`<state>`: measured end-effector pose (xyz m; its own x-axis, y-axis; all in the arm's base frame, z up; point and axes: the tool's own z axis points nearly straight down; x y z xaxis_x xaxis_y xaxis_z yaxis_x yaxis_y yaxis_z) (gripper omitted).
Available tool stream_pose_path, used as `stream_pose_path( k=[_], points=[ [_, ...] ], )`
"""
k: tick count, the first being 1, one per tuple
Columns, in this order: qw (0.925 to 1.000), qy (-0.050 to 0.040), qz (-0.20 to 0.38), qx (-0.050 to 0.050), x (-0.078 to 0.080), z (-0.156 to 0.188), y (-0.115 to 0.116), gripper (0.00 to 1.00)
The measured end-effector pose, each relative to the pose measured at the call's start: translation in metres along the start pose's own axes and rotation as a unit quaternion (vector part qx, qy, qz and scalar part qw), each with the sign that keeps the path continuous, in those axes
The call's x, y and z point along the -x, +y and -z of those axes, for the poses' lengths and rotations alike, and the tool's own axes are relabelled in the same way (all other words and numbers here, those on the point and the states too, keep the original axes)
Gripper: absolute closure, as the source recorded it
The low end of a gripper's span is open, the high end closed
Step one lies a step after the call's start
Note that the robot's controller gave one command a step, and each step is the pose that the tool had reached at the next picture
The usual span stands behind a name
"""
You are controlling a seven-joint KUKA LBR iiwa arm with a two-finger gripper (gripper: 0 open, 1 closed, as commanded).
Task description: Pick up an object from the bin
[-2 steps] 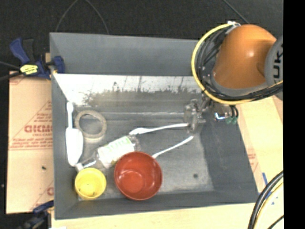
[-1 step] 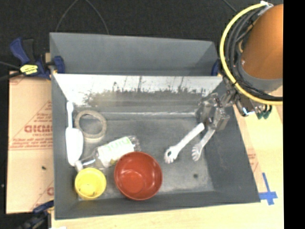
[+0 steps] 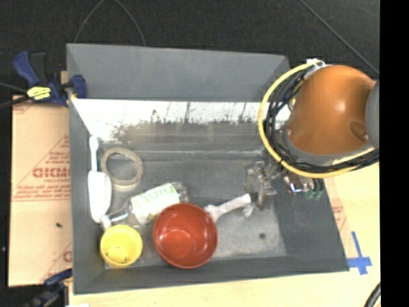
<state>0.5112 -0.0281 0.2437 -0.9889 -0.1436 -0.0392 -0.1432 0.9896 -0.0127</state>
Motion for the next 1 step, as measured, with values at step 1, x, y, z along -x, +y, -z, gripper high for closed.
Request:
stream_pose_path(
  k=[1],
  points=[
    [0.9999,-0.0028,0.017,-0.002,0.0121,0.0075,-0.0086,1.0]
  ],
)
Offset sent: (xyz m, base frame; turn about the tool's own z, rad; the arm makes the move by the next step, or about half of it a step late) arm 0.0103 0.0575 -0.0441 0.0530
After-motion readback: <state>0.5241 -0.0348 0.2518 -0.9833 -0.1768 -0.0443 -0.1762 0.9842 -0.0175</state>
